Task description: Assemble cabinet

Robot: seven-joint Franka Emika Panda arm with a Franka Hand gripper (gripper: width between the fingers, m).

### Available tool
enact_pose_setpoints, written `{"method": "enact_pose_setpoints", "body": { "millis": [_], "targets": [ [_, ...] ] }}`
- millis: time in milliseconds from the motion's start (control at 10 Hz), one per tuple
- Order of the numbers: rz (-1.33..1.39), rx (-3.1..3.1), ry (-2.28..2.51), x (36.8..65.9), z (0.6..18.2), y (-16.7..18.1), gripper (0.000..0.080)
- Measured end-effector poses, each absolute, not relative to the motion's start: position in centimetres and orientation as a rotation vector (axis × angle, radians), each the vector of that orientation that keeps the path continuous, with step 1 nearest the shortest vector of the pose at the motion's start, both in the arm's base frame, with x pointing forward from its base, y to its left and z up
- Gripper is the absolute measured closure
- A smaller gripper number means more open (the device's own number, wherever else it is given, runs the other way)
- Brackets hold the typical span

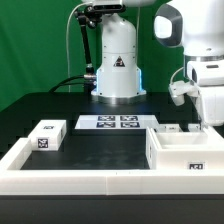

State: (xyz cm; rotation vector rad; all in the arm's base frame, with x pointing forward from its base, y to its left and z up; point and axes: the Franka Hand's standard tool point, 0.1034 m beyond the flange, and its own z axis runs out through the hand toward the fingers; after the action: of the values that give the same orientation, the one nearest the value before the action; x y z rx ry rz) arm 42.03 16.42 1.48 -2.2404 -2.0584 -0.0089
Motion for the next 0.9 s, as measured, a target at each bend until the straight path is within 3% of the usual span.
{"method": "enact_pose_setpoints", "body": {
  "millis": [300,700,900],
  "targets": [
    [0.002,-2.255,-2.053,42.2,2.3,16.2,0.0731],
    [0.003,-2.284,-2.08,42.8,5.4,14.8,0.0731],
    [0.006,-2.29,-2.071,43.2,5.1,13.0,0.0731]
  ]
}}
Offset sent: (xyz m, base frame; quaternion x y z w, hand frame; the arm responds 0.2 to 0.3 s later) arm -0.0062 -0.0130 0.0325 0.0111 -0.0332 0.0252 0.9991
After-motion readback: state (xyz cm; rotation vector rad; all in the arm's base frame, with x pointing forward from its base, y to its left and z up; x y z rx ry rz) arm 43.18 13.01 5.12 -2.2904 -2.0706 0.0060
